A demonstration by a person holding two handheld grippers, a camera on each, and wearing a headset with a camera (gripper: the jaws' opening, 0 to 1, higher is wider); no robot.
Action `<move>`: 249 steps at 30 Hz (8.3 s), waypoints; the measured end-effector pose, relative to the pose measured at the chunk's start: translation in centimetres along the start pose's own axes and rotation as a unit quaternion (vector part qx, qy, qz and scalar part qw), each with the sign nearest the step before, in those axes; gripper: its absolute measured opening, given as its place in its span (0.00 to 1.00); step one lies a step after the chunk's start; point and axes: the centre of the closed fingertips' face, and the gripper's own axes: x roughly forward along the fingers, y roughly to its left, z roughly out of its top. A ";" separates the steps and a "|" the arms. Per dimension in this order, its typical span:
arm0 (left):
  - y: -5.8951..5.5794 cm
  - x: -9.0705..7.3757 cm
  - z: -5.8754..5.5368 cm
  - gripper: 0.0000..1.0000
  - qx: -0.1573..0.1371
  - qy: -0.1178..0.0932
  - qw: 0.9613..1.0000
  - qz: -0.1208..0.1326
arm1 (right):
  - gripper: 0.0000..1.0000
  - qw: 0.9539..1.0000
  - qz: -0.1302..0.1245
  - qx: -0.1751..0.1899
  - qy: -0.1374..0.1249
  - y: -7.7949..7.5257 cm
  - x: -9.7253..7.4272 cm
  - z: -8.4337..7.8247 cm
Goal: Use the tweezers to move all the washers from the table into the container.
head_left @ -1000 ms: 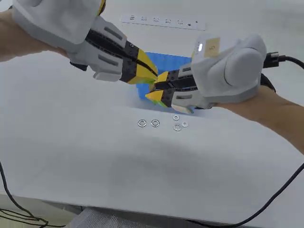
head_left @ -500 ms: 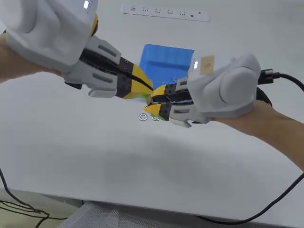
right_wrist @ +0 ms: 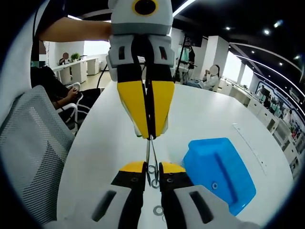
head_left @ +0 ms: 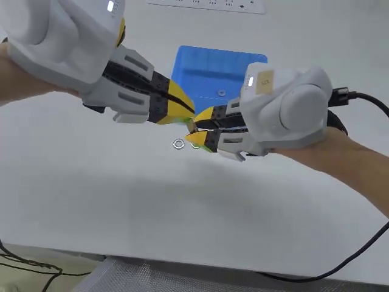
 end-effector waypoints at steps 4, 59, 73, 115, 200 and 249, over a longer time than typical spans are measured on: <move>0.1 0.3 -0.1 0.05 0.002 0.000 1.000 0.000 | 0.13 1.000 -0.001 -0.003 0.003 -0.1 0.2 -0.2; -0.2 0.8 -0.3 0.05 -0.014 0.004 1.000 -0.018 | 0.09 0.999 0.011 -0.022 0.021 0.1 0.5 -1.9; 0.4 -0.7 2.3 0.05 0.009 -0.001 1.000 -0.013 | 0.09 0.999 -0.009 -0.042 0.007 -1.1 -1.2 0.4; 9.4 0.6 4.5 0.05 0.084 0.016 0.996 -0.002 | 0.09 0.995 -0.063 -0.070 0.007 -10.6 -3.0 1.0; 6.6 -0.5 5.0 0.05 0.074 0.030 0.997 -0.005 | 0.12 0.996 -0.079 -0.037 0.003 -8.3 -3.2 1.5; -0.3 -1.9 -1.4 0.05 -0.006 0.045 0.999 -0.005 | 0.12 1.000 0.007 -0.019 0.006 0.3 2.1 0.0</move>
